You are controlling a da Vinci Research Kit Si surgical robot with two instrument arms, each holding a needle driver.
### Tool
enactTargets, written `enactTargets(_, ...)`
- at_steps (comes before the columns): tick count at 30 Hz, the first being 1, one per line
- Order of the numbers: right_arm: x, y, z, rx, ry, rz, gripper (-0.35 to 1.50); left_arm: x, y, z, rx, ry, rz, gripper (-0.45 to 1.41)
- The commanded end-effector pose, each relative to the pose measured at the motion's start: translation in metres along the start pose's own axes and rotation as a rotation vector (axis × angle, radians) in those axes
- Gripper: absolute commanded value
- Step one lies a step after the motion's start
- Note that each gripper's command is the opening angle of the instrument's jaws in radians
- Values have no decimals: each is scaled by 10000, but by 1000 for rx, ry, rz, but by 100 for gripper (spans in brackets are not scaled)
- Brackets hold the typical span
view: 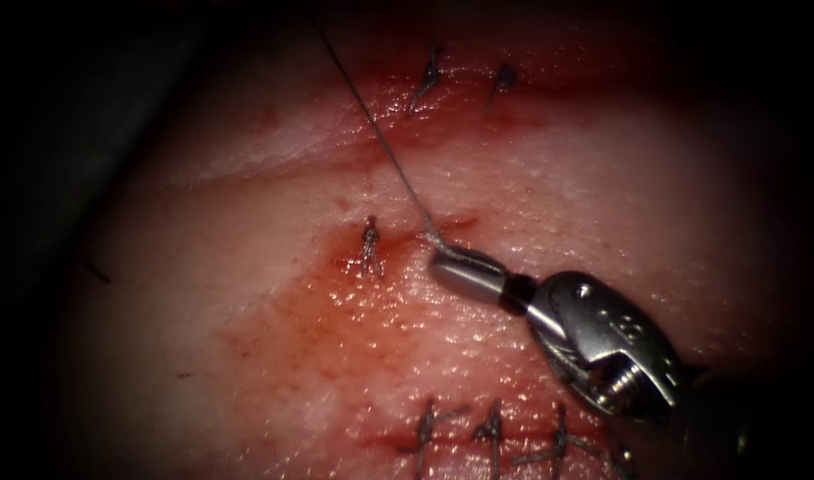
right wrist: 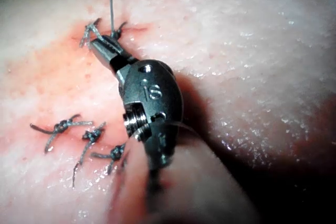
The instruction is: Wound Closure
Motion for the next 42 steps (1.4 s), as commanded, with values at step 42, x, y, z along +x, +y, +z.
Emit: enactTargets(42, -67, -37, -17, 58, -83, -214, -20, -20, -25, 61, 122, -11, -4, -45)
